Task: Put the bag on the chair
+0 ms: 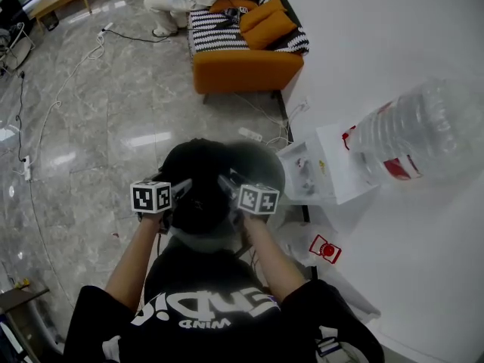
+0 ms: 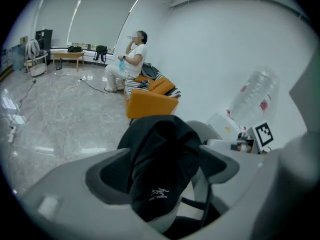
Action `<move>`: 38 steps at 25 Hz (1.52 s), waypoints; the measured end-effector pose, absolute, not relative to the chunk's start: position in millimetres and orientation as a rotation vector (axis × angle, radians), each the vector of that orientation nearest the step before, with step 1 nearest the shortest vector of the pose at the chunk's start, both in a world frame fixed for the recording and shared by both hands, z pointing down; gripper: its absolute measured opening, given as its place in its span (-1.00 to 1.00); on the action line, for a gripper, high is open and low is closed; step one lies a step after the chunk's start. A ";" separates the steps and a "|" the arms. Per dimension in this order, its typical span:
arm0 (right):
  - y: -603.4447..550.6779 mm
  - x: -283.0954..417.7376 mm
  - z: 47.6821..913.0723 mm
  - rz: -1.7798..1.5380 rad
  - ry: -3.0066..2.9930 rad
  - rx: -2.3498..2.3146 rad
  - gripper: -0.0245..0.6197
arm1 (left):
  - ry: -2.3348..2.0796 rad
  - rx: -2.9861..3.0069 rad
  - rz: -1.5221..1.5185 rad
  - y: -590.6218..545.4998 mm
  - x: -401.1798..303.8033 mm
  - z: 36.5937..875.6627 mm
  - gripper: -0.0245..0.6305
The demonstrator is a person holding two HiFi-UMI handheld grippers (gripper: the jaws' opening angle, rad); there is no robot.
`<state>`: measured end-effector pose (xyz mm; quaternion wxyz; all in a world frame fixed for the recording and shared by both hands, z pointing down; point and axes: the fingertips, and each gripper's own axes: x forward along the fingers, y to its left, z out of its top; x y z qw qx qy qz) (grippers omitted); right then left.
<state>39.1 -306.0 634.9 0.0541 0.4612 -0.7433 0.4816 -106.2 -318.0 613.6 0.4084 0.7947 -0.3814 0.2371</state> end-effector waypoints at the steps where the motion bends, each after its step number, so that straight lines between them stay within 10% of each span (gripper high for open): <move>1: -304.7 39.7 628.9 1.448 -2.273 1.399 -0.27 | -0.964 2.020 0.586 -316.9 -103.9 605.6 0.38; 19: -238.2 16.1 502.2 1.192 -2.568 1.225 -0.38 | -0.865 2.299 0.409 -237.4 -71.1 479.3 0.30; 29: -195.7 24.1 462.6 0.973 -2.732 1.259 -0.64 | -0.905 2.497 0.221 -203.9 -84.8 440.2 -0.90; 38: -185.5 54.6 448.2 0.791 -2.780 1.489 -0.92 | -1.070 2.548 0.134 -198.2 -102.3 433.8 -0.92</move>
